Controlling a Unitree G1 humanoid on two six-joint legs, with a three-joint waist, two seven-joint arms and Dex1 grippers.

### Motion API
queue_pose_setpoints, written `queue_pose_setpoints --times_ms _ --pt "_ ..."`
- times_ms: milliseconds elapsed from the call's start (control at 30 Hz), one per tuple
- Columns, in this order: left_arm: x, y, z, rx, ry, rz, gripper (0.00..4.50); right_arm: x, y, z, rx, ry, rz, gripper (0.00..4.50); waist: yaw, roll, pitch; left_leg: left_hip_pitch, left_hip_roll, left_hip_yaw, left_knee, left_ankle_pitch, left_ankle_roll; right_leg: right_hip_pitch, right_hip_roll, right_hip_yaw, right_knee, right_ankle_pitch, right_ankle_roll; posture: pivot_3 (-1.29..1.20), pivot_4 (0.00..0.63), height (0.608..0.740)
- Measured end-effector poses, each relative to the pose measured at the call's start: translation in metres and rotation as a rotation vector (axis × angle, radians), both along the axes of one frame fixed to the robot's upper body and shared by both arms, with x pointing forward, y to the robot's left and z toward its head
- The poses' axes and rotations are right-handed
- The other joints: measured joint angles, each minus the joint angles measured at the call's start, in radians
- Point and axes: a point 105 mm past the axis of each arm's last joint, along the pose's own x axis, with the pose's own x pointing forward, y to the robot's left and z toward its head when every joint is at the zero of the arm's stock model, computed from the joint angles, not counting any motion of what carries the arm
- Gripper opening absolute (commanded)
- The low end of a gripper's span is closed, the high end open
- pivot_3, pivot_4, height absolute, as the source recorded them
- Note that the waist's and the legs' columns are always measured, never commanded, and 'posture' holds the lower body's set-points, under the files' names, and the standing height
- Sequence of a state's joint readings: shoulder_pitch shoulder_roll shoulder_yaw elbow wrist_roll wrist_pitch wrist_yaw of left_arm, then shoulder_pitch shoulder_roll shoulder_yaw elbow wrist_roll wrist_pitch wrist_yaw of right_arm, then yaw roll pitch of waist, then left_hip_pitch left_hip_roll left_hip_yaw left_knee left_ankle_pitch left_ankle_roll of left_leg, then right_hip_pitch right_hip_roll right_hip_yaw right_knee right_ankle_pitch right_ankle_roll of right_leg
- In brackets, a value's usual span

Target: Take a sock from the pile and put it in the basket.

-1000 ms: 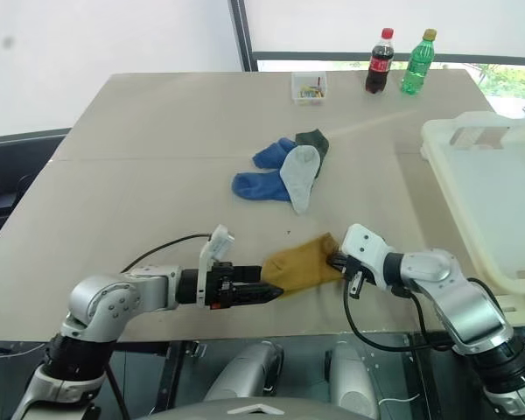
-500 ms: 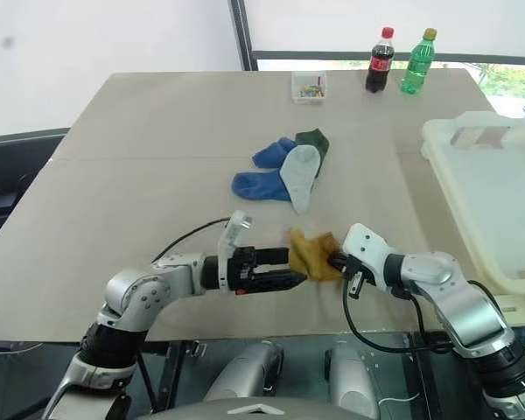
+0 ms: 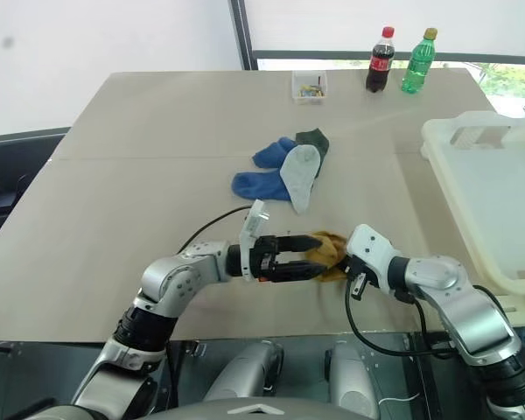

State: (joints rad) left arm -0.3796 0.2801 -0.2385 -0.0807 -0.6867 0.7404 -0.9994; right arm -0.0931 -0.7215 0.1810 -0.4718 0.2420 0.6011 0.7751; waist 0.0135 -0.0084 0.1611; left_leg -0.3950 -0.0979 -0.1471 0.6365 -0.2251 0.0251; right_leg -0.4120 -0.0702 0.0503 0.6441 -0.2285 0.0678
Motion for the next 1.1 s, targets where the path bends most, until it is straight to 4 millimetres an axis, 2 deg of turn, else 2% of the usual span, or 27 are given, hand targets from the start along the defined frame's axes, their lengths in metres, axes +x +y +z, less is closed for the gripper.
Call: queue_pose_setpoints --times_ms 200,367,500,600,767,900,1000,1100 --pt "0.007 -0.01 -0.001 -0.01 -0.004 0.007 4.5 -0.002 0.001 0.002 -0.001 -0.012 -0.005 0.14 0.0 0.0 0.0 0.0 0.0 0.0 0.0 0.0 0.0 0.0 0.0 0.0 0.0 0.0 0.0 0.0 0.15 0.74" --pt "0.009 -0.01 -0.004 0.006 -0.009 0.017 4.5 -0.004 0.0 0.0 -0.005 -0.008 -0.013 0.14 -0.001 0.0 0.0 0.0 0.0 0.0 0.0 0.0 0.0 0.0 0.0 0.0 0.0 0.0 0.0 0.0 0.15 0.74" --pt "0.003 0.012 -0.008 0.04 0.0 0.022 4.5 -0.004 -0.002 0.0 -0.009 -0.011 -0.02 0.14 -0.007 0.0 0.0 0.0 0.001 0.0 0.0 0.0 0.0 -0.001 0.001 0.0 0.0 0.0 0.0 0.0 0.15 0.74" --pt "-0.002 0.036 -0.017 0.091 0.04 0.061 4.5 -0.003 -0.002 0.0 -0.012 -0.012 -0.026 0.14 -0.006 0.0 0.0 0.0 0.0 0.0 0.0 0.0 0.0 -0.001 0.0 0.0 0.0 0.0 0.0 0.0 0.15 0.74" --pt "-0.011 0.047 -0.022 0.124 0.063 0.075 4.5 -0.002 -0.002 0.0 -0.016 -0.015 -0.028 0.14 0.0 0.0 0.0 0.0 0.0 0.0 0.0 0.0 0.0 0.0 0.0 0.0 0.0 0.0 0.0 0.0 0.15 0.74" --pt "-0.012 0.041 -0.022 0.11 0.067 0.069 4.5 0.0 -0.002 0.0 -0.018 -0.015 -0.024 0.14 0.0 0.0 0.0 0.0 0.0 -0.001 0.0 0.0 0.0 0.0 0.0 -0.001 0.0 0.0 0.0 0.0 0.15 0.74" --pt "-0.013 0.025 -0.017 0.075 0.058 0.036 4.5 0.002 -0.002 0.001 -0.02 -0.017 -0.018 0.14 0.001 0.0 0.0 -0.001 0.0 -0.001 0.0 0.0 0.0 0.0 0.0 -0.001 0.0 0.0 0.0 0.0 0.15 0.74" --pt "-0.008 0.017 -0.009 0.057 0.034 0.023 4.5 0.003 -0.002 0.001 -0.023 -0.017 -0.017 0.14 0.0 0.0 0.0 -0.001 0.0 -0.001 0.0 0.0 0.0 0.0 0.0 -0.001 0.0 0.0 0.0 0.0 0.15 0.74"
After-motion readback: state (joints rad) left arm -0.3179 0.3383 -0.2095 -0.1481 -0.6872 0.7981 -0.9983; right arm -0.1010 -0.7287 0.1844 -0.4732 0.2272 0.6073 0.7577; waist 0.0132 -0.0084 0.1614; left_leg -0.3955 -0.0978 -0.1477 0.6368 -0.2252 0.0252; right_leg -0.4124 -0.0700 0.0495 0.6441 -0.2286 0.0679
